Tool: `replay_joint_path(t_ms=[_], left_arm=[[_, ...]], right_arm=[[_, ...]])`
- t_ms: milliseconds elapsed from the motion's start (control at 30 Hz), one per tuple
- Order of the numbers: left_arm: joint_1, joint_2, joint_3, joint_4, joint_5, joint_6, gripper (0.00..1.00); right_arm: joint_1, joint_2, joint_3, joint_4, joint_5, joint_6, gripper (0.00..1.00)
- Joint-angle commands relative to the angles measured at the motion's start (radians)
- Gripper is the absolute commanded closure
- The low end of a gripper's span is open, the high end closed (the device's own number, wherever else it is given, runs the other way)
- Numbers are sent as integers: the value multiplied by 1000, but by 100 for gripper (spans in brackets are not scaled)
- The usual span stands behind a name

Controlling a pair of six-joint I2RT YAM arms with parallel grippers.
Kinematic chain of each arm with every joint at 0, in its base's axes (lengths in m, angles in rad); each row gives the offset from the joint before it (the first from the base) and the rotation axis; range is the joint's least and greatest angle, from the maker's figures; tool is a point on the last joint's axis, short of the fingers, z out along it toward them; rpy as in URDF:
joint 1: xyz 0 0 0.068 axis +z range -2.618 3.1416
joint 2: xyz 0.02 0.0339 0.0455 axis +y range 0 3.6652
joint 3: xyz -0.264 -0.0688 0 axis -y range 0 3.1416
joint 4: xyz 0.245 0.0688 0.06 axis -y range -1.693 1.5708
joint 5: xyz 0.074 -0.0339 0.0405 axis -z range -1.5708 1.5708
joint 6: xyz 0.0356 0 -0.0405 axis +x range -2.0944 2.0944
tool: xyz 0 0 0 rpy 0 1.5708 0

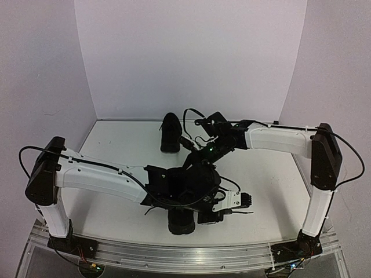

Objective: Tie the shoes

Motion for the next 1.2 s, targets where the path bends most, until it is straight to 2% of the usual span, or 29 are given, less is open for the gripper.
replay_joint_path(t_ms=[0, 167, 333, 533, 633, 800, 933, 1000, 1167], left_arm=[[0, -12, -3, 60, -155, 20, 90], [0, -93, -40, 24, -159, -48, 71], [0, -284, -210, 59, -176, -177, 61], [2, -563, -472, 169, -312, -393, 59], [3, -702, -582, 184, -425, -510, 58], [8, -886, -730, 124, -702, -714, 58], [20, -1001, -811, 14, -810, -885, 59], [23, -1053, -839, -18, -828, -937, 59], [29, -1086, -838, -82, -802, -970, 56]], right_arm=[[-4, 22, 49, -5, -30, -22, 100], [-3, 30, 68, -12, -36, -19, 100], [-2, 41, 89, -16, -49, -19, 100], [15, 82, 142, -18, -64, -18, 100], [28, 112, 166, -20, -67, -15, 100], [57, 160, 207, -26, -62, -15, 100], [82, 200, 243, -43, -48, -19, 100], [95, 215, 261, -56, -41, -22, 96], [104, 234, 317, -106, -12, -36, 77]])
